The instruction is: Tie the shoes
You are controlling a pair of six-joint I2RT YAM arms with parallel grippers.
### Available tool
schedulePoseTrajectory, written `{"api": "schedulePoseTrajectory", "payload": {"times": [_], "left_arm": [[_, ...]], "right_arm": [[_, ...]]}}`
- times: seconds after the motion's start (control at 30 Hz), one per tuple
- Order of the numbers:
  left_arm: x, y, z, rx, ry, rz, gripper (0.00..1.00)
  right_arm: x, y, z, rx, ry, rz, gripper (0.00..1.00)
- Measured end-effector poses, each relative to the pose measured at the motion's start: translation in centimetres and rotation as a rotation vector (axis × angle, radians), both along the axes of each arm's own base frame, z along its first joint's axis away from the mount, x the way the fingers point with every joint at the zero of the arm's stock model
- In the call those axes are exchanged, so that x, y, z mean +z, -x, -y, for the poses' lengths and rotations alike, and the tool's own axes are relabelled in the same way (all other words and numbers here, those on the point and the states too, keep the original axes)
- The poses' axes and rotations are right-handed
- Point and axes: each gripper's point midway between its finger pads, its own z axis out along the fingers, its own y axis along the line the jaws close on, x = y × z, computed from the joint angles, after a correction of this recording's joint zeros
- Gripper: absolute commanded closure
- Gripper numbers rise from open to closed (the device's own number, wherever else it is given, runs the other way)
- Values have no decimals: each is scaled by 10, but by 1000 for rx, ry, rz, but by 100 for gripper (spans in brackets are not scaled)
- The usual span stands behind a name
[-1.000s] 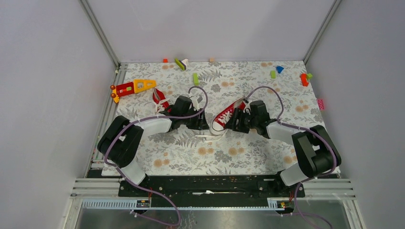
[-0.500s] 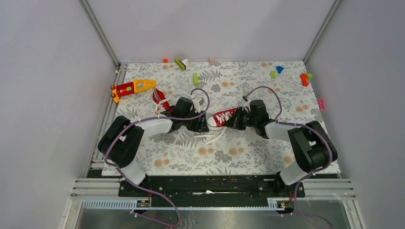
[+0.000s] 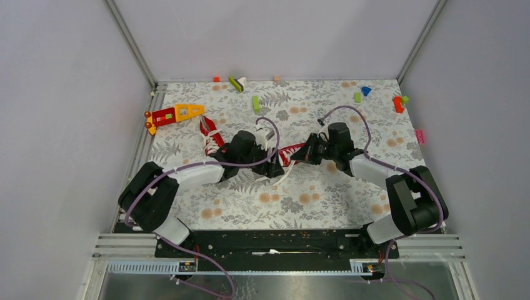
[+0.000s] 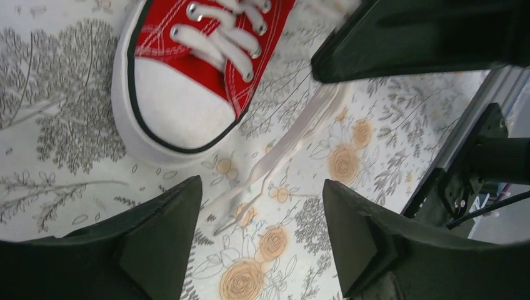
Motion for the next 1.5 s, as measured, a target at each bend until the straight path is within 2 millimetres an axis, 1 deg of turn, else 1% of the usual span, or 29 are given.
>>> {"api": "schedulePoseTrajectory", "payload": {"times": [0.1,0.23,0.3,0.33,0.37,0.43,0.47,0.5,0.57,0.6,0.67,0.7,0.73,0.77,0.8,0.83,0.87,0.97,1.03,1.17,1.23,1.3,1.43,1.5], "left_arm": [[9,-3,8,-11,22,59,21],[11,3,22,-47,11,111,21],[11,0,29,-56,7,127,23],[11,-1,30,-57,7,131,25],[11,-3,32,-55,6,134,30],[12,-9,38,-54,7,140,47],[13,-12,41,-53,9,145,60],[13,-14,43,-50,11,141,73],[12,-19,47,-47,8,140,94],[11,-21,48,-43,5,146,100],[11,-22,48,-27,4,139,100],[11,-23,47,-21,6,141,100],[11,-25,47,-16,7,140,100],[11,-27,45,-5,9,135,100],[11,-29,43,2,11,131,100],[11,-31,40,12,10,124,100],[10,-33,37,20,7,118,100],[11,-36,31,38,2,108,100],[16,-34,30,38,6,109,100],[33,-29,28,26,26,119,100],[40,-26,28,23,34,124,100],[46,-25,27,21,44,133,100],[53,-19,25,13,52,122,100],[55,-17,27,8,57,108,100]], "right_arm": [[2,3,-2,3,-19,-23,97],[5,5,-5,3,-45,-52,97],[8,6,-6,2,-62,-64,96],[9,6,-7,0,-71,-68,96],[11,6,-8,-1,-82,-73,95],[14,5,-10,-3,-102,-77,92],[16,4,-11,-6,-112,-80,89],[17,4,-12,-7,-119,-81,83],[19,3,-12,-12,-127,-84,66],[19,2,-12,-16,-130,-86,59],[19,0,-8,-23,-128,-83,45],[18,-2,-5,-33,-126,-85,34],[16,-5,-1,-46,-120,-82,28],[13,-9,7,-67,-107,-74,26],[10,-12,16,-95,-90,-72,25],[8,-12,21,-111,-78,-72,27],[4,-13,31,-141,-49,-66,29],[-4,-14,56,-217,37,-48,39],[-7,-18,72,-268,92,-29,46],[-15,-27,103,-380,205,-11,67],[-22,-28,115,-423,254,-12,78],[-30,-27,126,-464,307,-24,84],[-45,-25,146,-550,396,-52,88],[-53,-26,149,-565,415,-74,89]]}}
